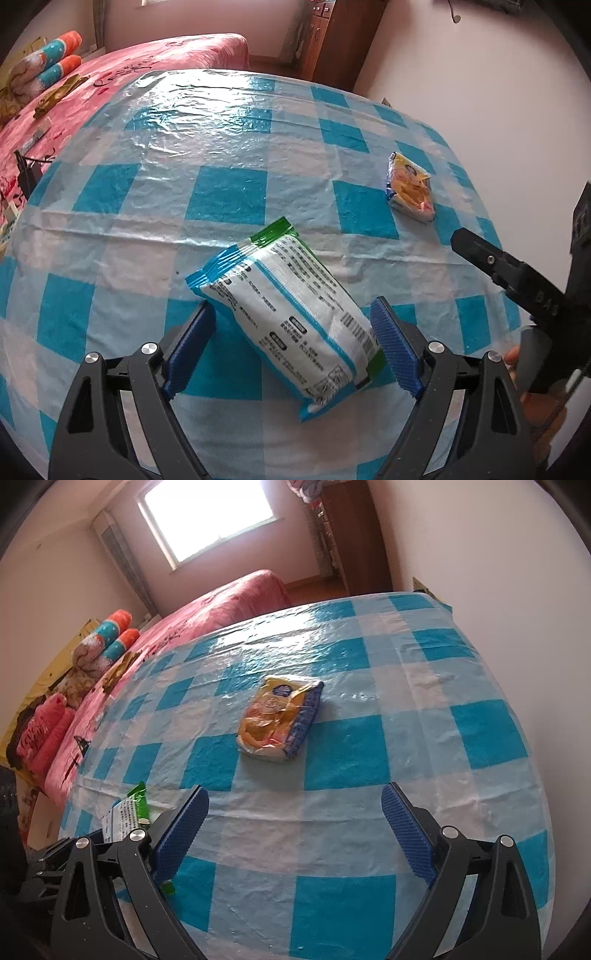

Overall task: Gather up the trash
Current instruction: 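Close the left gripper on the white-green wipe pack while the right tool approaches the yellow bread bag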

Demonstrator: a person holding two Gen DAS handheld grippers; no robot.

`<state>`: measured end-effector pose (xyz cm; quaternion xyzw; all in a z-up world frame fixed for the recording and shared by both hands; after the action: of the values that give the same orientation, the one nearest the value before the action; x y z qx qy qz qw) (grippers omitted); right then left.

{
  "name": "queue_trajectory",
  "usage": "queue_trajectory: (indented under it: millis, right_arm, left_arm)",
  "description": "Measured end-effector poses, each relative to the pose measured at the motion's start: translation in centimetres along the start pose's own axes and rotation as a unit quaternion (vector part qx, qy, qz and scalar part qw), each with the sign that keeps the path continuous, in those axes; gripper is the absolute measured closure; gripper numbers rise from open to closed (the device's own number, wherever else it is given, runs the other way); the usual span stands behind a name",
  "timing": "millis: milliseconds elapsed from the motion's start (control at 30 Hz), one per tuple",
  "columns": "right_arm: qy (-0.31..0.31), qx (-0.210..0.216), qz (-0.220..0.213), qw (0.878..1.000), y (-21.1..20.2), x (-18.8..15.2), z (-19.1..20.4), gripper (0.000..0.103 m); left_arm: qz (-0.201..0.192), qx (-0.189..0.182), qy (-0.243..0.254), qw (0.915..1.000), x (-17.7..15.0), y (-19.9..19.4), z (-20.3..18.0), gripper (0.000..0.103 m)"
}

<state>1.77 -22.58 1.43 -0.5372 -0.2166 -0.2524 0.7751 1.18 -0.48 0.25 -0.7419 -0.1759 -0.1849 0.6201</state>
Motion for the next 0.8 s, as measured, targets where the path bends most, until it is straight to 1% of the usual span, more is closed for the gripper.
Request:
queue_trajectory:
  millis: [67,200,433,633,800]
  right_arm:
    - [-0.006,0.000,0.006,1.000,0.1,0.5,0.4,0.010]
    - [-0.012,-0.005,0.004,1.000,0.7,1.2,0.7,0.010]
    - [-0.012,-0.001,0.006,1.000,2.8,2.5,1.4,0.010]
    - [-0.011,-0.010,0.012,1.000,4.6,2.9,1.8,0.009]
    - [-0.019,-0.021,0.001,1.000,5.5,3.4,2.4,0.009]
  left_arm:
    - [0.003,0.004,0.006,1.0000,0.3,0.2,-0.1,0.017]
    - [0.002,0.014,0.017,0.9997,0.8,0.5,0.2,0.017]
    - [-0.004,0.032,0.028,0.9991,1.2,0.6,1.6,0.017]
    - [-0.011,0.057,0.009,0.9983,1.6,0.2,4.6,0.015]
    - [-0.013,0.066,-0.013,0.9976,1.5,-0.3,6.7,0.014]
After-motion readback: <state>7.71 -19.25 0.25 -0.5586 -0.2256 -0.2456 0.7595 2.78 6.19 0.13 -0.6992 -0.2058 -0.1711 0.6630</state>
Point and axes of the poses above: each gripper's, at about its wrist camera, not at the fingertips, and y roughly the way its jaws point, z to its left, x to its top, the point moved 1 cm from there along y, roughly the way its jaws point, and after that the axes turned 1 degree about x, right-handed, at the moved point
